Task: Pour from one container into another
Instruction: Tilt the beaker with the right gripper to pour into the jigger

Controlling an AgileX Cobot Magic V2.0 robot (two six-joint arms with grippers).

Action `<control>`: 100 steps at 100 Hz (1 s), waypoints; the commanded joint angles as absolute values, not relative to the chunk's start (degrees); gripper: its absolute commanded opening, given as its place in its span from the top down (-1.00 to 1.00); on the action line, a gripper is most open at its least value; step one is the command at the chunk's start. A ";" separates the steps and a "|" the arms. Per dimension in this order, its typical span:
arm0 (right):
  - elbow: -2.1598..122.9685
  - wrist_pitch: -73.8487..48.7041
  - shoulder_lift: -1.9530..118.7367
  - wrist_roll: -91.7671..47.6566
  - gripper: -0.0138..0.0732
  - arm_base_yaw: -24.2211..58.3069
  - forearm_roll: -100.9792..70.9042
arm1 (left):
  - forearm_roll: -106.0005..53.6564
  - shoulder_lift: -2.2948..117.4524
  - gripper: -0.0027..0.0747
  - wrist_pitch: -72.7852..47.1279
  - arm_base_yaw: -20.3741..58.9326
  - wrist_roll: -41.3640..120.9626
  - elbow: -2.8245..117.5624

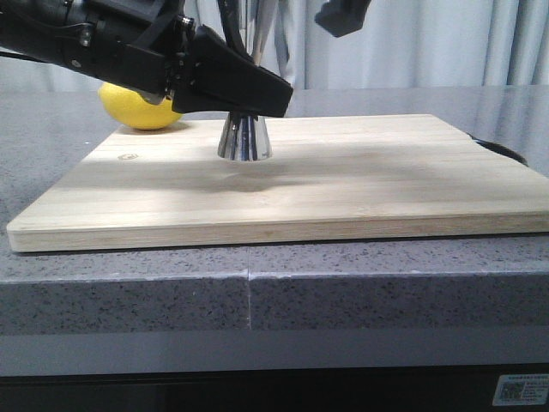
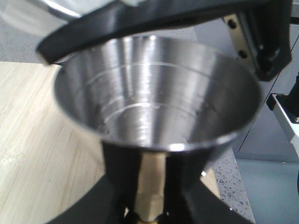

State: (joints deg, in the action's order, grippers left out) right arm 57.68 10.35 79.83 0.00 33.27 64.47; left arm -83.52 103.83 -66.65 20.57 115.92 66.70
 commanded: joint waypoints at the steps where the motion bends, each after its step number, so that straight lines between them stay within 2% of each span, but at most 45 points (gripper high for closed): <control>1: 59.66 12.73 77.46 0.00 0.26 33.26 64.88 | -87.79 100.65 0.89 -72.77 21.22 115.60 68.05; 100: 60.20 12.11 77.46 0.00 0.26 33.26 68.62 | -87.56 100.65 0.89 -72.77 21.22 115.60 68.05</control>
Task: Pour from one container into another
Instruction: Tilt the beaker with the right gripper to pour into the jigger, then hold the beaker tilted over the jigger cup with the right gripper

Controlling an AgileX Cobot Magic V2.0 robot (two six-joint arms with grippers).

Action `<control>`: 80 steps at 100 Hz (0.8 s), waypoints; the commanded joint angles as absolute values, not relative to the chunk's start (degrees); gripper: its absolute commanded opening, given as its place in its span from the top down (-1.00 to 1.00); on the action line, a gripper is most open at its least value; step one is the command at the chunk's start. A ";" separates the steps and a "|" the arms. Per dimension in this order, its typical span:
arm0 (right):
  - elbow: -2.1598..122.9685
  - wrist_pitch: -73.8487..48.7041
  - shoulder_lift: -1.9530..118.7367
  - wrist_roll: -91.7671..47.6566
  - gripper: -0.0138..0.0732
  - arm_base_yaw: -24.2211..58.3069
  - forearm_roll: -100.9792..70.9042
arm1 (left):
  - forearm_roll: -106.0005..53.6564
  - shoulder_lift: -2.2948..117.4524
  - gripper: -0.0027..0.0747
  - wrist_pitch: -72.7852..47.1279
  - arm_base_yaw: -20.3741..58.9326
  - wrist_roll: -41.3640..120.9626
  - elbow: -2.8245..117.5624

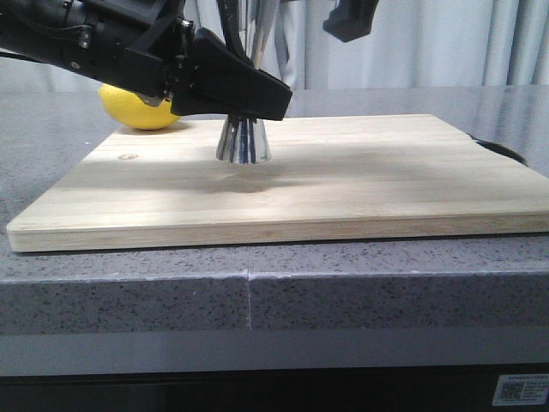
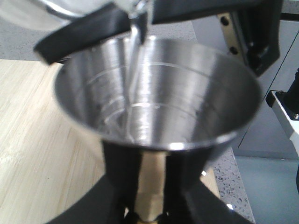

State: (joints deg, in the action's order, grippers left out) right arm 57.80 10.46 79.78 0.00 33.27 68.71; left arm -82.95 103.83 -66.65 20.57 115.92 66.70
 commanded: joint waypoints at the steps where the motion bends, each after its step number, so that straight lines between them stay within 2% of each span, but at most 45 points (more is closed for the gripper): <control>1: 60.44 12.11 77.46 0.00 0.26 33.26 68.62 | -87.56 100.65 0.89 -72.77 21.22 115.60 68.05; 80: 61.41 10.52 77.46 0.00 0.26 33.26 73.22 | -87.46 100.65 0.89 -72.77 21.22 115.60 68.05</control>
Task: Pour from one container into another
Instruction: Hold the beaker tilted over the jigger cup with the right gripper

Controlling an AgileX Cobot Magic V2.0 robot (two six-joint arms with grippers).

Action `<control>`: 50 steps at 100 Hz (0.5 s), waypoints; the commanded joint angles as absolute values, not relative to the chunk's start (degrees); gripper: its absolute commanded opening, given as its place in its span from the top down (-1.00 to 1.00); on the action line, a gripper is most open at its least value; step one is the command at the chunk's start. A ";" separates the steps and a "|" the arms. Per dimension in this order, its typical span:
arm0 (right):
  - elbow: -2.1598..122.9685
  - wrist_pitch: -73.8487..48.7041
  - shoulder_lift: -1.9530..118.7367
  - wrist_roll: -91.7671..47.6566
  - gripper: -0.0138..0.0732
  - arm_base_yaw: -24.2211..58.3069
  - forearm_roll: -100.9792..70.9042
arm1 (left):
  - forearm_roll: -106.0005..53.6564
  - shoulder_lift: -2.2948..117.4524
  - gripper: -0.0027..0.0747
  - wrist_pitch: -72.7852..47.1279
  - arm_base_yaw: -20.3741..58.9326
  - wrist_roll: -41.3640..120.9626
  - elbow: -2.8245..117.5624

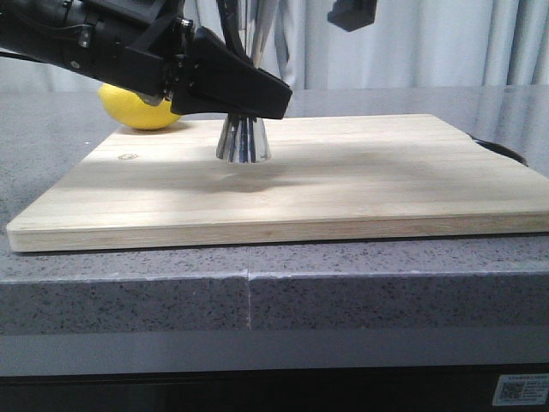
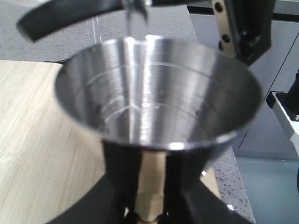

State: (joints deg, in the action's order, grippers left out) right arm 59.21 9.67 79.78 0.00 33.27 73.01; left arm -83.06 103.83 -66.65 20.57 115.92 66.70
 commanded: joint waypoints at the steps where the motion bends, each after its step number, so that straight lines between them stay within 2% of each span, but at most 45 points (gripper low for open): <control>1: 61.41 10.52 77.46 0.00 0.26 33.26 73.22 | -87.46 100.65 0.89 -72.77 21.22 115.60 68.05; 50: 61.41 10.29 77.46 0.00 0.26 33.26 75.25 | -87.46 100.65 0.89 -72.77 21.22 115.60 68.05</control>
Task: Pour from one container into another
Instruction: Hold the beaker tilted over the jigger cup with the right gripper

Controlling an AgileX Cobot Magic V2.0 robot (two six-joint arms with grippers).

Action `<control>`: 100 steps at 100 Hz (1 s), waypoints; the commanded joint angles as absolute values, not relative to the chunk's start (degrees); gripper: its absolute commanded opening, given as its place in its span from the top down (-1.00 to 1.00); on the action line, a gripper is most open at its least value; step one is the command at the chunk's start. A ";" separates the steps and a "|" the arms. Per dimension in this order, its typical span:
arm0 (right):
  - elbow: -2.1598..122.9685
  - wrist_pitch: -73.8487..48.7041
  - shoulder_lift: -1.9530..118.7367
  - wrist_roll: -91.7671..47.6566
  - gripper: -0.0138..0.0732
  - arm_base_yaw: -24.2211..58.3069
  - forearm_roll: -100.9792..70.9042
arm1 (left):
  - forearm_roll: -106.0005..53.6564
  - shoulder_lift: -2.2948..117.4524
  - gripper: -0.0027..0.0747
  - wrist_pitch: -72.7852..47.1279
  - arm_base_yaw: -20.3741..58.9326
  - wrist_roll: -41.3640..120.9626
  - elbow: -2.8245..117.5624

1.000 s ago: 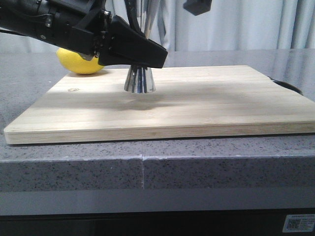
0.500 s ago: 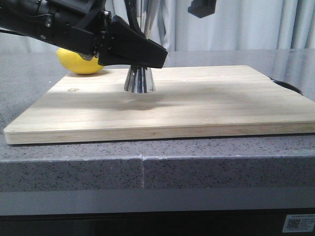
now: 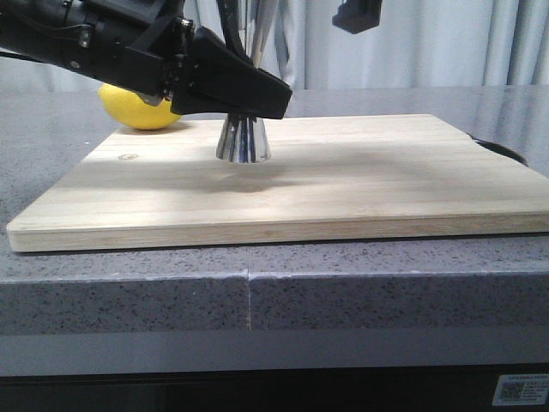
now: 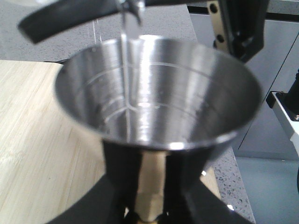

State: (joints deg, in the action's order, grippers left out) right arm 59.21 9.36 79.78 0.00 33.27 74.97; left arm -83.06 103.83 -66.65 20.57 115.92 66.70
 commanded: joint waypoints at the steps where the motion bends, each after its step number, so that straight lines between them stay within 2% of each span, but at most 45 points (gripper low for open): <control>1: 61.41 10.29 77.46 0.00 0.26 33.26 75.46 | -87.46 100.65 0.89 -72.77 21.22 115.60 68.05; 100: 61.72 9.79 77.46 0.00 0.26 33.26 80.49 | -87.46 100.65 0.89 -72.77 21.22 115.60 68.05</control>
